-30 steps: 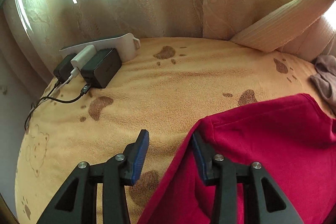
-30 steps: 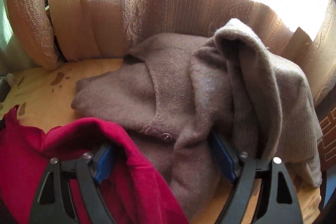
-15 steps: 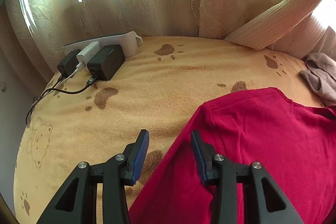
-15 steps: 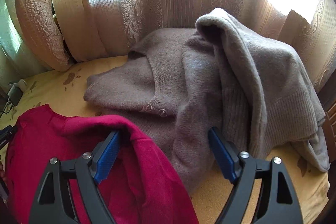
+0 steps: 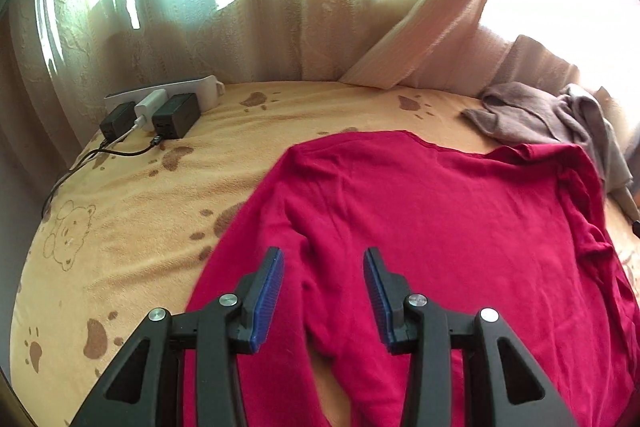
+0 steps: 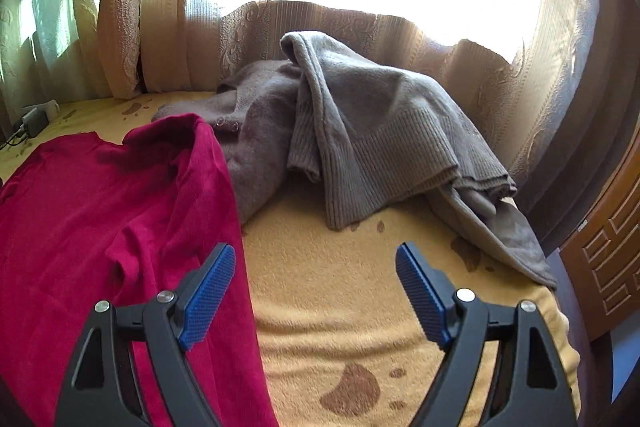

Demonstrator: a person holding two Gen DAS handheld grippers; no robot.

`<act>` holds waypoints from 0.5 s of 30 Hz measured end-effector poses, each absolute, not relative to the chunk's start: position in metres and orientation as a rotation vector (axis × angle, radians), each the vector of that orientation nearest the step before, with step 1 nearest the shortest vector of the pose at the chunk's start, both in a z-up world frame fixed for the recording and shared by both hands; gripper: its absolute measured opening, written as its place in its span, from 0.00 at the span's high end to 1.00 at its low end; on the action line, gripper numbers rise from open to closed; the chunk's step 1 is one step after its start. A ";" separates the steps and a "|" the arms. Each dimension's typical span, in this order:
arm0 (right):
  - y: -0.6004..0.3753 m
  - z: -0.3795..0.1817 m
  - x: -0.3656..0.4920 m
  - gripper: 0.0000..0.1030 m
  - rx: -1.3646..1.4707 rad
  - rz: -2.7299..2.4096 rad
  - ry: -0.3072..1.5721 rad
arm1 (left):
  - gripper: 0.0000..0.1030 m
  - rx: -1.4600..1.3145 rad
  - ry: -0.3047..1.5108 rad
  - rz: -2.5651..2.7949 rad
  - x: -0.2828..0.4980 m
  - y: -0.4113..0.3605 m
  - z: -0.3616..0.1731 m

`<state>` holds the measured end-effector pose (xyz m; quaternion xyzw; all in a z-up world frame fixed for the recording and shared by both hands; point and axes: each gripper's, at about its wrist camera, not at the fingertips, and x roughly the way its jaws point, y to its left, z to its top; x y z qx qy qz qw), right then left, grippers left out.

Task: Fold clothes
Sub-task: 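Open both tools and move them over the hem of the laid shirt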

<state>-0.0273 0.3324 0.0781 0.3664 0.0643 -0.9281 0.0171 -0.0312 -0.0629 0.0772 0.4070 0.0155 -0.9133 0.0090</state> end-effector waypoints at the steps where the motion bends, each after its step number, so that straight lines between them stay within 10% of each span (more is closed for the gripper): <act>1: 0.340 0.075 -0.014 0.17 1.142 -2.885 0.193 | 0.58 1.270 0.021 -2.867 -0.021 -0.056 0.077; 15: 0.378 0.051 0.120 0.17 1.054 -2.563 -0.280 | 0.58 1.435 0.234 -2.845 0.092 -0.063 0.039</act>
